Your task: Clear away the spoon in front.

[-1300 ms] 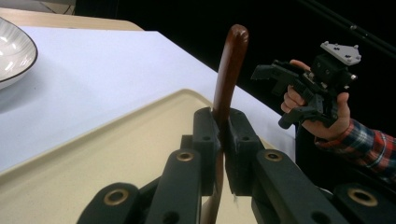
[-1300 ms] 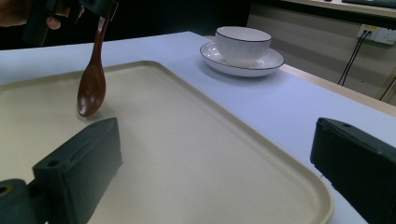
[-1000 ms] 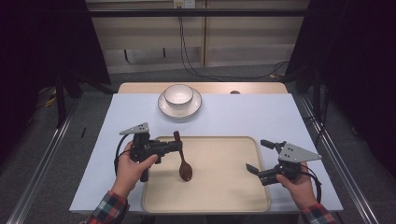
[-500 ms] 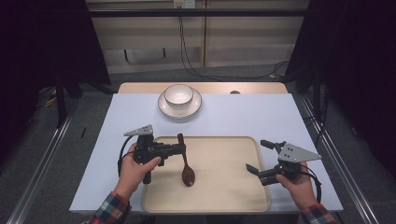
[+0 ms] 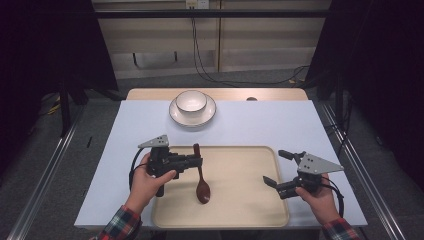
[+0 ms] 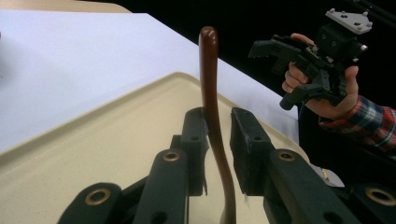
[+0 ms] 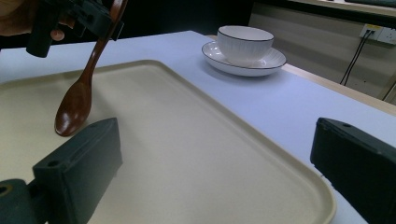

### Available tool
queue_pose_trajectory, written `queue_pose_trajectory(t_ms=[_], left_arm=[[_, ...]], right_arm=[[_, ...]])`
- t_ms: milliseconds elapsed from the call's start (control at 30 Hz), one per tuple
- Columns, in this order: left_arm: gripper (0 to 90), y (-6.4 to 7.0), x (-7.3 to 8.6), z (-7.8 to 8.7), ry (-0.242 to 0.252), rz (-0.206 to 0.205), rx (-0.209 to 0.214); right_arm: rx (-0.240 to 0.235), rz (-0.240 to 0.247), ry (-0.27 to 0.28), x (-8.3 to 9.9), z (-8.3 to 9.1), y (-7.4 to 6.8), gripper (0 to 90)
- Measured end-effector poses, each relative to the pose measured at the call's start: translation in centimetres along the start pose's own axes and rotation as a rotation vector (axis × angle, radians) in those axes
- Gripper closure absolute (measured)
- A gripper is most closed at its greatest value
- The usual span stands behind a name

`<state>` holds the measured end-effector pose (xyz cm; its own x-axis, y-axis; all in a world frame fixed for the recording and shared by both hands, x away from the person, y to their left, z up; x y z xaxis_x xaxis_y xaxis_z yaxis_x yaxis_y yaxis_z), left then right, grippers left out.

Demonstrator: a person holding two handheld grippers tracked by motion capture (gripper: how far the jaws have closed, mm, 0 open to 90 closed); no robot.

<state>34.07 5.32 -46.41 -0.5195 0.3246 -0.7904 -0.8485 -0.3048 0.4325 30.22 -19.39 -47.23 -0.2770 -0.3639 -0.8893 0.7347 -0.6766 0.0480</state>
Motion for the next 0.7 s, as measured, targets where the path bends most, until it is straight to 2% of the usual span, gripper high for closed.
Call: queue_pose_trajectory(t_ms=[167, 267, 433, 567, 700], left_arm=[[72.8, -0.33, 0.06, -0.03, -0.001, -0.020, -0.016], [72.8, -0.32, 0.13, -0.23, -0.004, -0.008, -0.022], [72.6, -0.14, 0.27, -0.49, -0.021, -0.030, -0.021], [68.0, -0.41, 0.03, -0.34, -0.001, -0.031, -0.043], [64.6, -0.64, 0.09, -0.39, -0.003, -0.043, -0.059]], right_arm=[[-0.006, 0.001, 0.001, -0.02, -0.01, -0.05, 1.8], [-0.002, 0.001, 0.000, -0.01, 0.00, 0.01, 1.8], [-0.005, 0.003, -0.001, 0.01, -0.03, -0.04, 1.8], [0.000, 0.002, 0.002, -0.04, 0.03, 0.03, 1.8], [0.001, 0.002, 0.002, -0.06, 0.06, 0.05, 1.8]])
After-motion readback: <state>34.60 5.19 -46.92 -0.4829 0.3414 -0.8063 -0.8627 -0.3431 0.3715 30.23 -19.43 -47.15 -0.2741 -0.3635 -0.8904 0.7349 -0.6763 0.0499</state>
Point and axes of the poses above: each handheld gripper's, and its own axes: z roughly backward along the jaws, x roughly out of its underside, y roughly to its right, the point moved 10 cm from there along -z, roughly forward along the jaws, and after that the axes turned 10 degrees about -y, right-handed, at the moved point
